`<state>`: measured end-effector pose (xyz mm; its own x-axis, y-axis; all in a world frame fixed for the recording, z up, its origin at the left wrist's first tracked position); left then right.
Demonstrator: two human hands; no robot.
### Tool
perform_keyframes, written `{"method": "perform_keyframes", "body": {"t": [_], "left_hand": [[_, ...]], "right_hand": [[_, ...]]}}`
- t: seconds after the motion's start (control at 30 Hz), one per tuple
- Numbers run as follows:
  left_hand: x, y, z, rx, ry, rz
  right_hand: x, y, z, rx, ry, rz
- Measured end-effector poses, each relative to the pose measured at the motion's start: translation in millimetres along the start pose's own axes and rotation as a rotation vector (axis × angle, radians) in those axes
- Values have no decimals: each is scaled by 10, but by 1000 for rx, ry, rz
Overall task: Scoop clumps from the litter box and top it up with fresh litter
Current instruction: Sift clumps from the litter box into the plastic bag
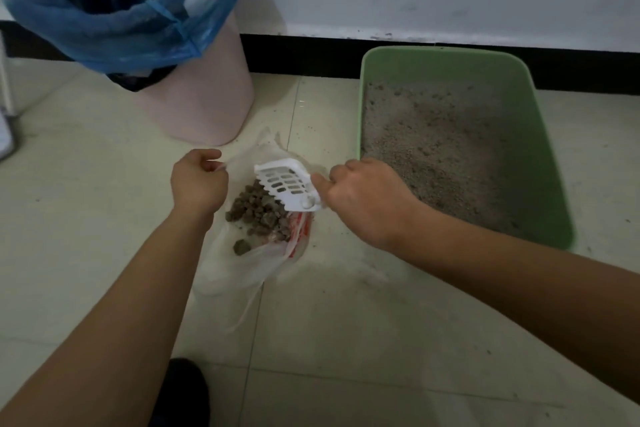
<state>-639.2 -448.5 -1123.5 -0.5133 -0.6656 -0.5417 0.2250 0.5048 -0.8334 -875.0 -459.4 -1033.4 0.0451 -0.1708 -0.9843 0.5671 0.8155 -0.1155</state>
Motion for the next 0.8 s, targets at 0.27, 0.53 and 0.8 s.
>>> {"method": "perform_keyframes", "body": {"t": [0.27,0.53,0.8], "left_hand": [[61,-318,-186,138,-50,115],[658,-828,-851,327,93,-51],[1580,-693,-1550,239,368,5]], "right_hand": [[-88,-673,-149,419,-52,389],[-258,-1803,-1007,756,-151,427],[-4,-1977,-1638,804,177,287]]}}
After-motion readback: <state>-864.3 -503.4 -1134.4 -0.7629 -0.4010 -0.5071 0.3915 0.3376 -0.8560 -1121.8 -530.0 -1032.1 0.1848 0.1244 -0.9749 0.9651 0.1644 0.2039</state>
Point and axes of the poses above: each hand's wrist, its own z-axis towards the middle knuckle, its own x-axis out of the palm, y = z × x, the point moved 9 cm from there along z, towards the middle knuckle, and after that the axes turned 12 degrees about -y, right-handed, at the moved point
